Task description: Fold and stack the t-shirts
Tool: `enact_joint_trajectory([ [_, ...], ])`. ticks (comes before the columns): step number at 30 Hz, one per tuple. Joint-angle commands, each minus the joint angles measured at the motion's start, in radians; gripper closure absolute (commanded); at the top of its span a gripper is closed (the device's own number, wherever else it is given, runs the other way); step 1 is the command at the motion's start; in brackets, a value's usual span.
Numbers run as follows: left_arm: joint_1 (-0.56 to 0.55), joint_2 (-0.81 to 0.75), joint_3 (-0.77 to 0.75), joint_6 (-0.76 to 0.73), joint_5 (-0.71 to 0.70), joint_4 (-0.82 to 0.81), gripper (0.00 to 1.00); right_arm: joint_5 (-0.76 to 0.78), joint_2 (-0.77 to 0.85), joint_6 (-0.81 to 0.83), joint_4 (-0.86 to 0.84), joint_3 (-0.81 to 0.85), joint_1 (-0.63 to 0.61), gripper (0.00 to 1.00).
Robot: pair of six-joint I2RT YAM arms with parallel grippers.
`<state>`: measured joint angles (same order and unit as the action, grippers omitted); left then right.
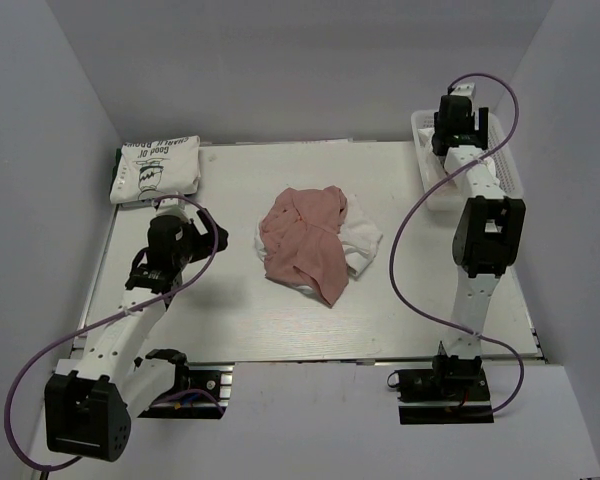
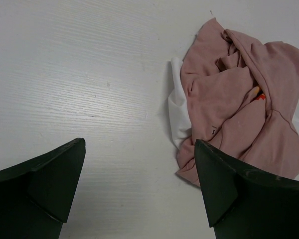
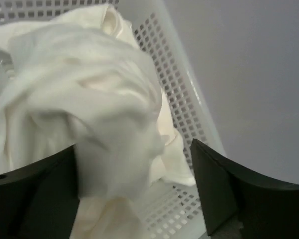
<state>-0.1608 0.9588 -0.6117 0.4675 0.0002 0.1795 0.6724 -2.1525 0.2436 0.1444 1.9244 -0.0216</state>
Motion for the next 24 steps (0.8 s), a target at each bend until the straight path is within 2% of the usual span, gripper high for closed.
enact_joint_trajectory([
  [1, -0.003, 0.009, -0.009, -0.010, 0.001, -0.006, 0.00, -0.019, 0.123, -0.125, 0.122, 0.102, -0.008, 0.10],
  [3, 0.006, 0.030, -0.010, -0.010, 0.010, 0.003, 0.00, -0.072, 0.195, -0.167, 0.196, 0.099, -0.018, 0.10],
  [4, 0.006, 0.031, -0.010, -0.010, 0.011, 0.003, 0.00, -0.203, 0.254, -0.191, 0.208, 0.055, -0.024, 0.10],
  [5, 0.006, 0.040, -0.010, -0.010, 0.023, 0.003, 0.00, -0.256, 0.287, -0.204, 0.210, 0.027, -0.028, 0.10],
  [10, 0.006, 0.049, -0.019, -0.010, 0.044, 0.003, 0.00, -0.627, 0.501, -0.230, 0.140, -0.302, -0.152, 0.10],
  [13, 0.006, 0.049, -0.019, -0.001, 0.044, 0.014, 0.00, -0.697, 0.545, -0.237, 0.034, -0.445, -0.256, 0.10],
  [15, 0.006, 0.038, -0.019, -0.001, 0.044, 0.014, 0.00, -0.735, 0.530, -0.282, 0.017, -0.516, -0.308, 0.10],
  [18, 0.006, 0.028, -0.019, -0.001, 0.044, 0.014, 0.00, -0.706, 0.456, -0.320, -0.002, -0.519, -0.363, 0.10],
  [24, 0.006, 0.028, -0.010, -0.001, 0.044, 0.017, 0.00, -0.708, 0.221, -0.352, 0.078, -0.351, -0.416, 0.10],
])
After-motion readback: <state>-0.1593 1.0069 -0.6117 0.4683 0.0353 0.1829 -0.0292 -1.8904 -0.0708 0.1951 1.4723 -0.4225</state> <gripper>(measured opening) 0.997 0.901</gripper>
